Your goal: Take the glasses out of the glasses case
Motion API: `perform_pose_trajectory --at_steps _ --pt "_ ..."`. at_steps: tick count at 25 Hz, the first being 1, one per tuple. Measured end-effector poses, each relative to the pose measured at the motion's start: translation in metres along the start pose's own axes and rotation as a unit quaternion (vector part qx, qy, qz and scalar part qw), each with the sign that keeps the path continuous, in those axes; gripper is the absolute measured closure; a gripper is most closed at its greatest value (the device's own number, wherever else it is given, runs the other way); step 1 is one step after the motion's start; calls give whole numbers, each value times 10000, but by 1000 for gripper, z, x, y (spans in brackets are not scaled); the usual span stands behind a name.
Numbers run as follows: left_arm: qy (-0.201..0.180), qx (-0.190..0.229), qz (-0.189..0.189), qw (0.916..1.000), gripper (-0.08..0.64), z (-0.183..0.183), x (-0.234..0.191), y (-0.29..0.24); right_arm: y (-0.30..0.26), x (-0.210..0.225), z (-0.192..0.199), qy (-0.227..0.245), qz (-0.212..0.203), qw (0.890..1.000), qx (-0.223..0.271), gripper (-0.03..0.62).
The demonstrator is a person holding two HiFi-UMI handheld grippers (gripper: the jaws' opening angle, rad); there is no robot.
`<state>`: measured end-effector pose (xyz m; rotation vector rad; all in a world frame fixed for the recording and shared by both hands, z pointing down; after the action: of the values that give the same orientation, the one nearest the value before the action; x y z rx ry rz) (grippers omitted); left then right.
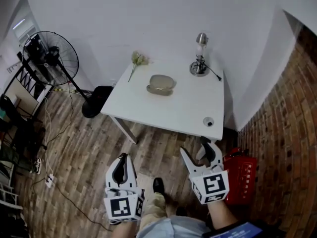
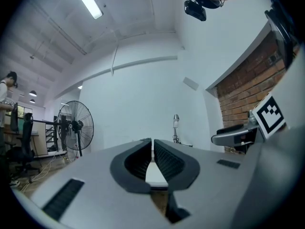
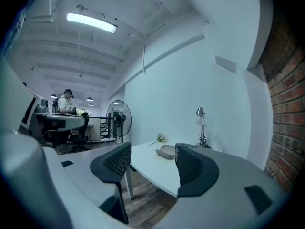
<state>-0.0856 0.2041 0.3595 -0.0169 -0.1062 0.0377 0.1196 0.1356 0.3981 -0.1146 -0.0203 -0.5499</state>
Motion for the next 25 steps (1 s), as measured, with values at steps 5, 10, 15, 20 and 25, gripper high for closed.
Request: perform_pose_trajectory --at_steps 5,10,15,20,25 --pt "21 -39 113 9999 541 10 -41 -59 -66 -4 -1 21 96 9999 -93 287" --pt "18 64 324 9995 541 6 -80 -114 -123 -7 -15 46 263 9996 -35 287" --pt "6 194 499 9986 541 -8 -108 -162 -167 -5 -35 121 478 9987 117 287" --pt "76 85 740 9972 541 -6 -120 -199 -196 2 -47 215 671 9974 173 287" --pt "11 90 995 9950 541 11 -113 -227 -213 18 -47 168 818 9965 71 287"
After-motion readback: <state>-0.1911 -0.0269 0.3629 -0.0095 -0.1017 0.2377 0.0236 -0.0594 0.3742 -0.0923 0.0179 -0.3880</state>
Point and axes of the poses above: the fingertips, and each gripper's own axes: y backward along the fingers, x to its right, z out of its underside, the point moved 1 cm from there along y, backward along the fingers, and after that the axes turned 4 degrees about -y, right-handed, at the moved point
